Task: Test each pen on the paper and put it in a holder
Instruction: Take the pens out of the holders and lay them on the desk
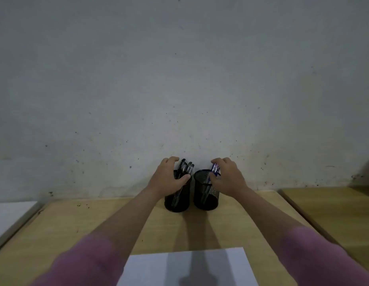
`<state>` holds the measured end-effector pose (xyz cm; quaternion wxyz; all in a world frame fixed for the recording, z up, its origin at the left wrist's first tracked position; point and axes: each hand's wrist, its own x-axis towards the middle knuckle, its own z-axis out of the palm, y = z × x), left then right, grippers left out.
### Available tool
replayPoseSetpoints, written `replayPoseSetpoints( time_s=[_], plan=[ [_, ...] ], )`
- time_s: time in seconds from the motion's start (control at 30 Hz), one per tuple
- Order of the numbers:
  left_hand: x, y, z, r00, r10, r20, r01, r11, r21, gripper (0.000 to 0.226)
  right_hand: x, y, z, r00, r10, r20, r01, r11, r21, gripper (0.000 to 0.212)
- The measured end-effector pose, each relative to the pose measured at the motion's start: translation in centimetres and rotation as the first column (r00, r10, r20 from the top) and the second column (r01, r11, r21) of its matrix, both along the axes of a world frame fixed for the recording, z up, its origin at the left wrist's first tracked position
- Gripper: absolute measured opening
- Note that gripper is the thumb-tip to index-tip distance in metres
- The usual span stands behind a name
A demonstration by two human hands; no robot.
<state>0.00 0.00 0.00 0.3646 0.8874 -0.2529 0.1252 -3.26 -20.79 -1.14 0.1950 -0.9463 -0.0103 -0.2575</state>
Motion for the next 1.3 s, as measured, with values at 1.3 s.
replayPoseSetpoints(
  time_s=[1.3],
  plan=[
    [2.4, -3.6, 0.6, 0.997, 0.074, -0.026, -0.077, 0.985, -0.157, 0.033, 1.7, 1.9, 3.7, 0.994, 0.102, 0.047, -0.112, 0.899, 0.424, 0.029]
  ],
)
